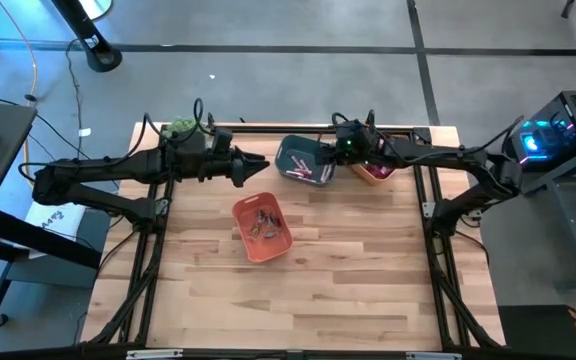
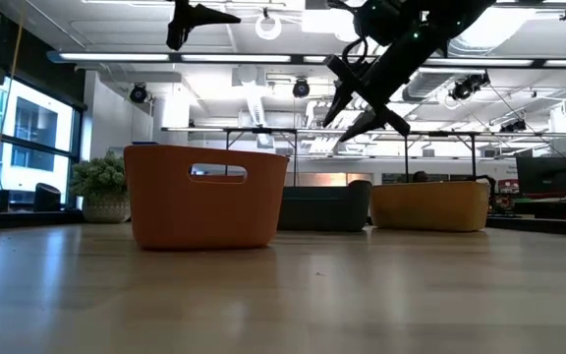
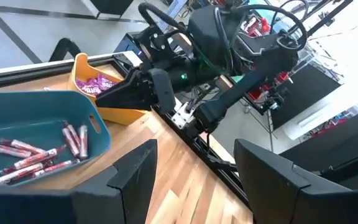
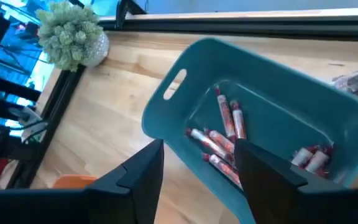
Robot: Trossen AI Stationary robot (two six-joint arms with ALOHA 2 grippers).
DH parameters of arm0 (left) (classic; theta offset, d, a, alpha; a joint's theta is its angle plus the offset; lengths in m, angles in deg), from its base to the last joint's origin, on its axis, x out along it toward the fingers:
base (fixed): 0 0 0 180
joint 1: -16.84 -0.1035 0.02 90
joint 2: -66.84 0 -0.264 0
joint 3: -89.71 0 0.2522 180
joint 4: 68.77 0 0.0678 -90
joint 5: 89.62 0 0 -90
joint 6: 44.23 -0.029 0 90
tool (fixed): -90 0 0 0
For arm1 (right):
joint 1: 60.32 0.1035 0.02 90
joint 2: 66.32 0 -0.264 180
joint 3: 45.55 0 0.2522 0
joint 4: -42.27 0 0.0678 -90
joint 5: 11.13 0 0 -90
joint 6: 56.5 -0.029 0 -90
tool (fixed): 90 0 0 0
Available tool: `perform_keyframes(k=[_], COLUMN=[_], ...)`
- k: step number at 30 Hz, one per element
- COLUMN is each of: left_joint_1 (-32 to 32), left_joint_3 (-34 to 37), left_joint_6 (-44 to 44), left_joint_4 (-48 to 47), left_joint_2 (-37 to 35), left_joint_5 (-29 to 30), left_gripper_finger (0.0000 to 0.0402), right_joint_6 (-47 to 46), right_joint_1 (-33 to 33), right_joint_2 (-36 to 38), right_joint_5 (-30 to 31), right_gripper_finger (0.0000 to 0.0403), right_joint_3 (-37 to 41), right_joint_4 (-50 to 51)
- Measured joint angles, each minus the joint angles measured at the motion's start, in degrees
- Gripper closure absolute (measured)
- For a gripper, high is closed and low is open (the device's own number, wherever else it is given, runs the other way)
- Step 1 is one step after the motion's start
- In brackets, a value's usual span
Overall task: Sort candy
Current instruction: Put the brown candy into the orange bin
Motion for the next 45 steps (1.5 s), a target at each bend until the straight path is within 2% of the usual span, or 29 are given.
perform_keyframes(k=[4, 8, 12, 16, 20, 23, 27, 34, 36, 39, 42, 45], left_joint_1=[0.0, -0.4, -0.5, -0.2, 0.5, 1.2, 2.0, 2.0, 2.0, 2.0, 2.0, 2.1], left_joint_3=[0.0, 0.0, 0.0, 0.0, 0.0, 0.0, 0.0, 0.0, 0.0, 0.0, 0.0, 0.0], left_joint_6=[0.0, 0.0, 1.6, 2.4, 3.0, 3.0, 3.0, 3.0, 3.0, 3.3, 4.5, 5.0], left_joint_4=[0.0, 0.2, 0.1, 0.0, -0.2, -0.3, -0.3, -0.3, -0.3, -0.3, -0.3, -0.3], left_joint_2=[0.0, 0.0, 0.0, 0.0, 0.0, 0.0, 0.0, 0.0, 0.0, 0.0, 0.0, 0.0], left_joint_5=[2.9, 5.3, 5.4, 5.4, 5.4, 5.5, 7.2, 8.1, 8.1, 8.1, 8.0, 7.3], left_gripper_finger=[0.0193, 0.0193, 0.0193, 0.0193, 0.0193, 0.0193, 0.0193, 0.0193, 0.0193, 0.0193, 0.0193, 0.0193], right_joint_6=[-1.9, -0.3, 4.7, 10.1, 13.2, 16.0, 19.4, 23.6, 24.1, 25.0, 24.3, 23.0], right_joint_1=[-4.3, -11.5, -14.7, -15.9, -16.9, -17.4, -16.0, -9.0, -7.5, -6.9, -9.3, -12.7], right_joint_2=[-0.5, -4.9, -12.2, -21.3, -28.7, -32.2, -33.2, -33.3, -33.3, -33.3, -33.3, -33.3], right_joint_5=[2.2, 1.2, -3.5, -3.8, -2.1, -3.6, -9.8, -14.8, -12.8, -6.3, -1.4, -0.3], right_gripper_finger=[0.0215, 0.0246, 0.0307, 0.039, 0.0387, 0.0399, 0.0401, 0.0402, 0.0401, 0.04, 0.0394, 0.0371], right_joint_3=[-2.7, -7.5, -13.0, -19.7, -26.2, -28.4, -29.2, -30.0, -30.6, -32.2, -33.2, -33.4], right_joint_4=[2.5, 6.3, 6.8, 11.2, 18.7, 23.1, 23.6, 21.3, 20.9, 20.6, 22.1, 22.4])
